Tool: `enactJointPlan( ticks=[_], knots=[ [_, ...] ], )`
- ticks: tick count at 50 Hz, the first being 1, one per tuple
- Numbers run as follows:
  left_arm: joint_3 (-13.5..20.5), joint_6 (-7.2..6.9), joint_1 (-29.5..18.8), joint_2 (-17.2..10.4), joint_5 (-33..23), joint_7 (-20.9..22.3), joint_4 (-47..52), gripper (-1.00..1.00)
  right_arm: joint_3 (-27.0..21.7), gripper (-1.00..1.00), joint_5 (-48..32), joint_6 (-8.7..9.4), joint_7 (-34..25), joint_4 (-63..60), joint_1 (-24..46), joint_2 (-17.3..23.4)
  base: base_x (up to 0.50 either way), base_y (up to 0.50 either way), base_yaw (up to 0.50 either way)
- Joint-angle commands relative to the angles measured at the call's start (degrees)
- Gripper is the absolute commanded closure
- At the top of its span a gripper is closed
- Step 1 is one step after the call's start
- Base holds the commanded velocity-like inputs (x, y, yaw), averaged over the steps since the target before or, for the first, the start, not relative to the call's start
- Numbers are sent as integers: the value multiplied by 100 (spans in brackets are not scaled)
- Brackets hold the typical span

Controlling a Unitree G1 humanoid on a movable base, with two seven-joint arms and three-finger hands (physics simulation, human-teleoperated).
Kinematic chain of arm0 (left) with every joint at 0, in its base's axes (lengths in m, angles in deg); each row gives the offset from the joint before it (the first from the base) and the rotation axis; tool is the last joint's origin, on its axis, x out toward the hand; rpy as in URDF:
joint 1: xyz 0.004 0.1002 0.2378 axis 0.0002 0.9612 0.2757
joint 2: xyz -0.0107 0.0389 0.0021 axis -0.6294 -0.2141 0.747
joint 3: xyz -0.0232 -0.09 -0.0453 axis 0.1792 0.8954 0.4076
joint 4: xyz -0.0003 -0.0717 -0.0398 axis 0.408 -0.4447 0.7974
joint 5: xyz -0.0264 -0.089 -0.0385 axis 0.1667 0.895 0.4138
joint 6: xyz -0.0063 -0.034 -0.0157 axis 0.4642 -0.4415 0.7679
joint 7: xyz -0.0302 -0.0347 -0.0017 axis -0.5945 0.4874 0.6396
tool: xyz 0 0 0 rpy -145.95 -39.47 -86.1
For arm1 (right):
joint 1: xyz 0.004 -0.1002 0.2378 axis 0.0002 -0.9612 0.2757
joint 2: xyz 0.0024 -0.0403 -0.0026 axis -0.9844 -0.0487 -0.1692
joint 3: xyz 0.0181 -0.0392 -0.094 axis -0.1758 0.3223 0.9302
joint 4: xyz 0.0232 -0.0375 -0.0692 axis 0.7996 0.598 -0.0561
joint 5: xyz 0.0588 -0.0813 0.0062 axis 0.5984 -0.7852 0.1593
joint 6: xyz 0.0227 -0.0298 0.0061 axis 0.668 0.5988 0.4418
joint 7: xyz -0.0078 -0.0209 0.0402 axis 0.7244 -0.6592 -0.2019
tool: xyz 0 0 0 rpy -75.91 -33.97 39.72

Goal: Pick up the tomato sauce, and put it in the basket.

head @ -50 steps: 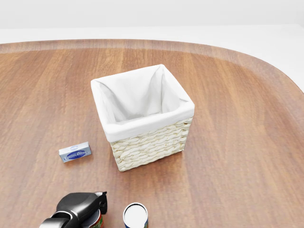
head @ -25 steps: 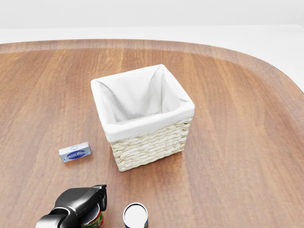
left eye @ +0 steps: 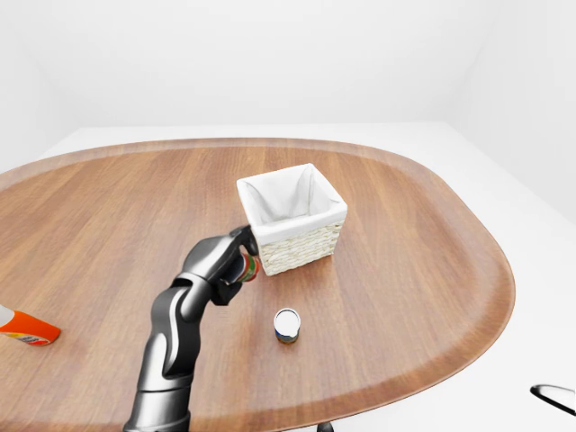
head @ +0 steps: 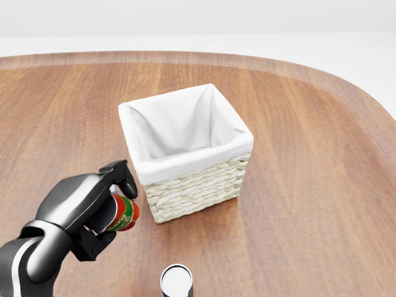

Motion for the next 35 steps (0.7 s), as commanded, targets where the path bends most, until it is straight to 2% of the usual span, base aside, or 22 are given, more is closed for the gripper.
enactJointPlan(
  ticks=[1, 6, 9, 10, 12, 13, 14, 15, 17, 18, 19, 20, 21, 22, 23, 27, 28, 29, 30, 31, 34, 35],
  knots=[
    [245, -582, -55, 167, 426, 630, 2097, 100, -16, -100, -1, 0, 41, 0, -46, 35, 0, 0, 0],
    [194, -582, -403, 141, 508, 395, 1889, 100, 19, -100, -48, 0, 49, 0, -41, 32, 0, 0, 0],
    [65, -582, -702, 167, 463, 271, 1742, 100, 28, -100, -61, 0, 72, 0, -78, 47, 0, 0, 0],
    [-68, -582, -798, 223, 617, 396, 1700, 100, 15, -100, -45, 0, 56, 0, -74, 29, 0, 0, 0],
    [-189, -582, -1052, 258, 481, 330, 1644, 100, 61, -100, -103, 0, 64, 0, -42, 30, 0, 0, 0],
    [-289, -582, -1361, 391, 545, 475, 1591, 100, 121, -100, -190, 0, 120, 0, -4, 73, 0, 0, 0],
    [-325, -582, -1534, 370, 417, 365, 1520, 100, 146, -100, -209, 0, 137, 0, -10, 90, 0, 0, 0],
    [-362, -582, -1812, 457, 478, 542, 1501, 100, 151, -100, -216, 0, 151, 0, -23, 102, 0, 0, 0],
    [-378, -582, -2380, 429, 348, 324, 1107, 100, 129, -100, -181, 0, 161, 0, -74, 118, 0, 0, 0],
    [-397, -582, -2611, 400, 366, 364, 871, 100, 112, -100, -162, 0, 165, 0, -105, 122, 0, 0, 0],
    [-413, -582, -2740, 417, 469, 446, 707, 100, 111, -100, -153, 0, 166, 0, -125, 124, 0, 0, 0],
    [-360, -582, -3178, 534, 640, 362, 282, 100, 116, -100, -154, 0, 175, 0, -187, 136, 0, 0, 0],
    [-376, -582, -3402, 513, 720, 260, -100, 100, 135, -100, -161, 0, 186, 0, -231, 146, 0, 0, 0],
    [-415, -582, -3590, 459, 698, 84, -460, 100, 144, -100, -171, 0, 206, 0, -250, 159, 0, 0, 0],
    [-341, -582, -3904, 581, 864, -85, -830, 100, 170, -100, -201, 0, 217, 0, -221, 157, 0, 0, 0],
    [-213, -582, -5336, 481, 1210, -992, -2884, 100, 174, -100, -177, 0, 143, 0, -185, 94, 0, 0, 0],
    [-228, -582, -5669, 379, 1165, -1336, -3484, 100, 142, -100, -122, 0, 116, 0, -207, 75, 0, 0, 0],
    [24, -582, -6272, 413, 1546, -1780, -4505, 100, 132, -100, -101, 0, 107, 0, -198, 71, 0, 0, 0],
    [-82, -582, -6586, 282, 1563, -2117, -5277, 100, 143, -100, -124, 0, 135, 0, -151, 98, 0, 0, 0],
    [-118, -582, -6693, 245, 1631, -2221, -5526, 100, 142, -100, -129, 0, 144, 0, -134, 105, 0, 0, 0],
    [-165, -582, -7635, 95, 1700, -2839, -7319, 100, 212, -100, -192, 0, 179, 0, -97, 141, 0, 0, 0],
    [-233, -582, -7788, 58, 1635, -2906, -7625, 100, 194, -100, -168, 0, 178, 0, -119, 141, 0, 0, 0]
  ],
)
